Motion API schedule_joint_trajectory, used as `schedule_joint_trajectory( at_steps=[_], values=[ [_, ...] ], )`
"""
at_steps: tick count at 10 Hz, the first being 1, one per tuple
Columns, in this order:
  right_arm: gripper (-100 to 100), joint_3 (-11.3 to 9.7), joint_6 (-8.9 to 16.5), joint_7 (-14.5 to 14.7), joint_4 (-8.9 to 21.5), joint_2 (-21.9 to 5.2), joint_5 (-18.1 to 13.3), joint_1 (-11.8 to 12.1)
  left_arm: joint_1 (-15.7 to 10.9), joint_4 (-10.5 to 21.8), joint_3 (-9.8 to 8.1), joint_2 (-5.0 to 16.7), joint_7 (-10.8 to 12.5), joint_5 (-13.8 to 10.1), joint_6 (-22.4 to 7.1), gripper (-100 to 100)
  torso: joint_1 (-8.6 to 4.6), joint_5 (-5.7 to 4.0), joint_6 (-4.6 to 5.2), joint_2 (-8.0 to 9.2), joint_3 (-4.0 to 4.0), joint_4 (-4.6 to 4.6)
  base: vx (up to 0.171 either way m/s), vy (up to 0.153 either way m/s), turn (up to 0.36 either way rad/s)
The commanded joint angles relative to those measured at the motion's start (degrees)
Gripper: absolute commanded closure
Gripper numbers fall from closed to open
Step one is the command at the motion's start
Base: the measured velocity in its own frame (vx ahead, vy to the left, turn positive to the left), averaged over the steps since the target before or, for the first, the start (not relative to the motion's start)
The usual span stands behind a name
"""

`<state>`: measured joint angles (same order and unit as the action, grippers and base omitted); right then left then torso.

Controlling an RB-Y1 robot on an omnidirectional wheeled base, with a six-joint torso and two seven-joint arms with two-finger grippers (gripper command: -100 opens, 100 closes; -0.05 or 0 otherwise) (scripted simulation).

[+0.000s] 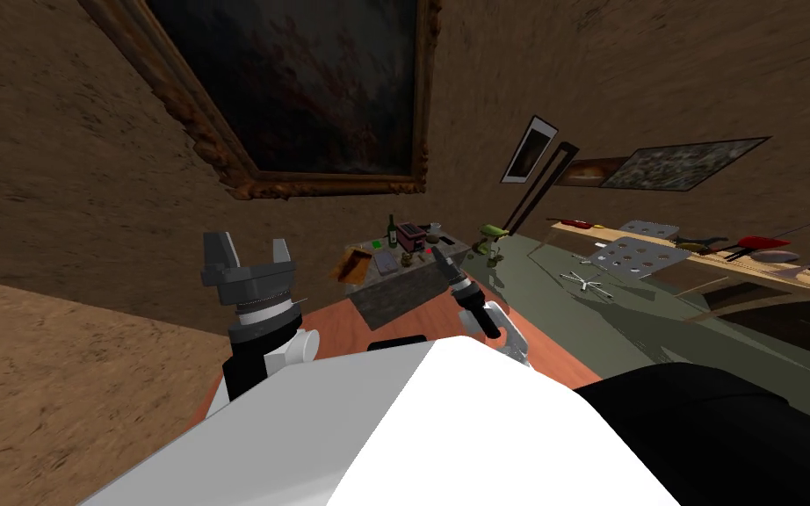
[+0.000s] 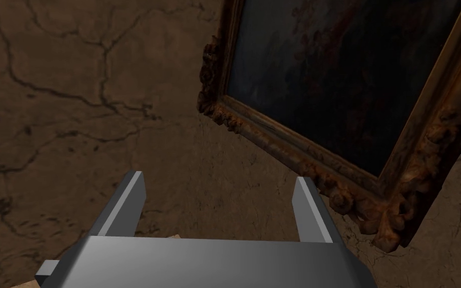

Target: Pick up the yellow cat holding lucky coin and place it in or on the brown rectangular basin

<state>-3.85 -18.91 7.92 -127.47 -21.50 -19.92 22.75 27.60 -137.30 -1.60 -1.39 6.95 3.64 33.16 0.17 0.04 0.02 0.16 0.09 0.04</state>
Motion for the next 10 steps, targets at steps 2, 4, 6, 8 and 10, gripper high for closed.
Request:
schedule_joint_trajectory(
  at_steps=[2,4,6,8,10],
  values=[
    [-100,0.6,1.0,2.0,2.5,-4.4,-4.3,-1.5,0.0,0.0,0.0,0.0,0.0,0.0,0.0,0,0.01,0.0,-0.02,-0.03,-0.02,-0.01,-0.035,0.07,0.126],
    [-100,0.8,1.5,3.0,3.7,-7.5,-6.9,-2.2,0.0,0.0,0.0,0.0,0.0,0.0,0.0,0,0.02,0.01,0.01,-0.03,-0.01,0.0,-0.031,0.054,0.073],
    [-100,1.0,1.9,4.0,5.1,-10.2,-9.2,-2.8,0.0,0.0,0.0,0.0,0.0,0.0,0.0,0,0.09,0.02,-0.02,-0.05,-0.03,-0.01,-0.022,0.073,0.119],
    [-100,1.5,2.5,6.0,8.2,-14.1,-12.9,-4.0,0.0,0.0,0.0,0.0,0.0,0.0,0.0,0,0.05,0.01,-0.01,-0.06,-0.04,-0.01,-0.025,0.085,0.135],
    [-100,1.8,2.7,6.9,9.8,-17.2,-16.1,-4.5,0.0,0.0,0.0,0.0,0.0,0.0,0.0,0,0.09,0.03,0.02,-0.09,-0.05,-0.02,-0.009,0.076,0.09]
  ],
)
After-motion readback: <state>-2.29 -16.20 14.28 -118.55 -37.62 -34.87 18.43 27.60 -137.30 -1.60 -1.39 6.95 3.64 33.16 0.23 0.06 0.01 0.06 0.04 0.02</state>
